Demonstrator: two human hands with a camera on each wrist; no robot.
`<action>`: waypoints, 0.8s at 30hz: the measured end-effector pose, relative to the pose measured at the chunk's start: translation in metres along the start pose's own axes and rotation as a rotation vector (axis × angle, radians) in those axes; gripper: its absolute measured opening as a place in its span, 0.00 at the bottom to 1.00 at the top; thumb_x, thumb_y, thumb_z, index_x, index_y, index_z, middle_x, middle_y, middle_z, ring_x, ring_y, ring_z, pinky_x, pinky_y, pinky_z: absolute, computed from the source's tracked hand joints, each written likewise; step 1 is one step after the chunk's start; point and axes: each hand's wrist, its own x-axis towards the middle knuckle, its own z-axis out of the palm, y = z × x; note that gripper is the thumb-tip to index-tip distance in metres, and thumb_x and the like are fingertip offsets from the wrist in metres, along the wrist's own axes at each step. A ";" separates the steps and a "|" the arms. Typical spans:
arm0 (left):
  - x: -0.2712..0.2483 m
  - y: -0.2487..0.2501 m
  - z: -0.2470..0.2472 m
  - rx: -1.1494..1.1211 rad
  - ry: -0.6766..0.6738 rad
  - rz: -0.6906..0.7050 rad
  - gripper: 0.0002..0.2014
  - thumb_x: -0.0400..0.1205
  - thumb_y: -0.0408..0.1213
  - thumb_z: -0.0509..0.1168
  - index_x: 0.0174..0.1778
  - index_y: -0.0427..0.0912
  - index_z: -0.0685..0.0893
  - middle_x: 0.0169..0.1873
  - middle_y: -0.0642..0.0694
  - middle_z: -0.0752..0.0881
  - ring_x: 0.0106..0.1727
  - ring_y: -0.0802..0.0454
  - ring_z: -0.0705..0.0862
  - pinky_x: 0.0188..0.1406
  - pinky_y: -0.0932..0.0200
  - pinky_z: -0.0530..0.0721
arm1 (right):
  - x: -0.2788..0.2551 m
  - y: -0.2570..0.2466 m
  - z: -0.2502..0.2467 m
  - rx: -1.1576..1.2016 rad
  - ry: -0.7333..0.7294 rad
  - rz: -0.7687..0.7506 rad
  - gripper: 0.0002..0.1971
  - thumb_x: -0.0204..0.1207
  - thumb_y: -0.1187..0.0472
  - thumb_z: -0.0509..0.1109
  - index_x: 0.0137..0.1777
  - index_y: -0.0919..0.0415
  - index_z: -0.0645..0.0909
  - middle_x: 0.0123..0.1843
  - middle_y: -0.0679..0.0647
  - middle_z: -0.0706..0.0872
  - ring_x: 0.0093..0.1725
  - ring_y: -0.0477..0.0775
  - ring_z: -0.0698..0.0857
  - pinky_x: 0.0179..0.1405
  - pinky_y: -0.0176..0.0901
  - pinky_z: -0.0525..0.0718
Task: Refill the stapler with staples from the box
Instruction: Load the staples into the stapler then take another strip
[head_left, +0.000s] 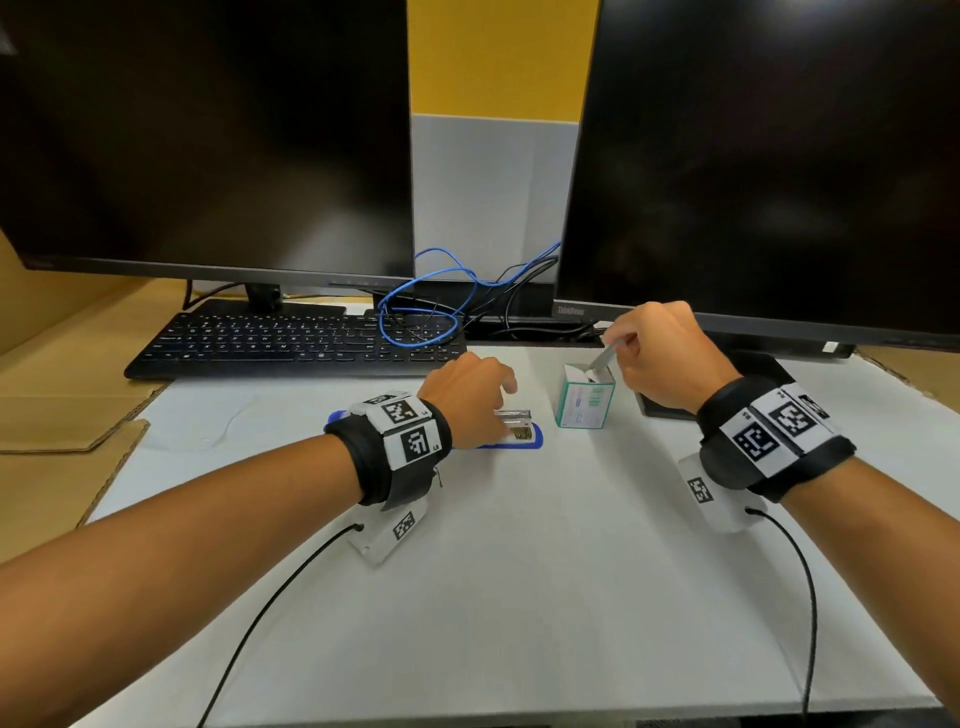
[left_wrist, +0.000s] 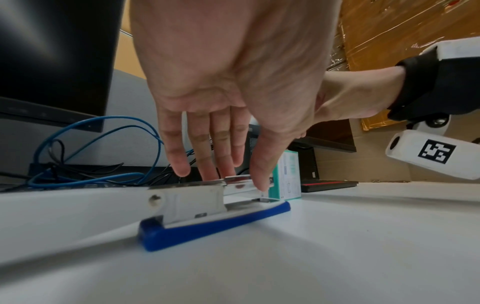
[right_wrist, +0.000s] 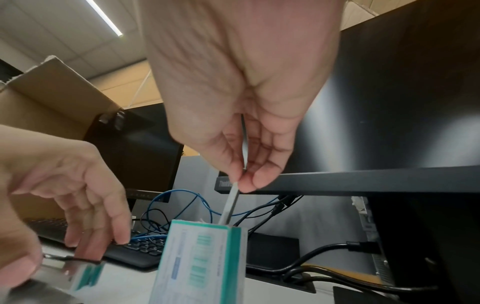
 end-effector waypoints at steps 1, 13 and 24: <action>0.000 -0.001 0.001 0.003 0.000 -0.002 0.24 0.73 0.43 0.73 0.66 0.49 0.83 0.52 0.53 0.91 0.58 0.48 0.84 0.54 0.50 0.84 | 0.000 -0.002 -0.001 0.005 -0.002 -0.009 0.14 0.80 0.70 0.62 0.56 0.67 0.89 0.59 0.62 0.90 0.57 0.65 0.87 0.55 0.53 0.89; 0.014 0.020 -0.002 -0.101 0.091 0.098 0.23 0.77 0.47 0.72 0.67 0.44 0.84 0.61 0.46 0.87 0.61 0.48 0.85 0.56 0.52 0.86 | 0.005 -0.004 0.021 -0.016 -0.175 0.024 0.12 0.78 0.63 0.69 0.61 0.59 0.82 0.58 0.59 0.90 0.61 0.64 0.84 0.52 0.54 0.89; 0.034 0.038 0.007 -0.193 0.099 0.156 0.19 0.78 0.40 0.71 0.65 0.42 0.84 0.64 0.44 0.86 0.56 0.48 0.87 0.53 0.51 0.89 | 0.001 0.012 0.022 0.041 -0.053 0.034 0.11 0.77 0.54 0.72 0.47 0.60 0.93 0.49 0.56 0.93 0.48 0.58 0.86 0.45 0.51 0.88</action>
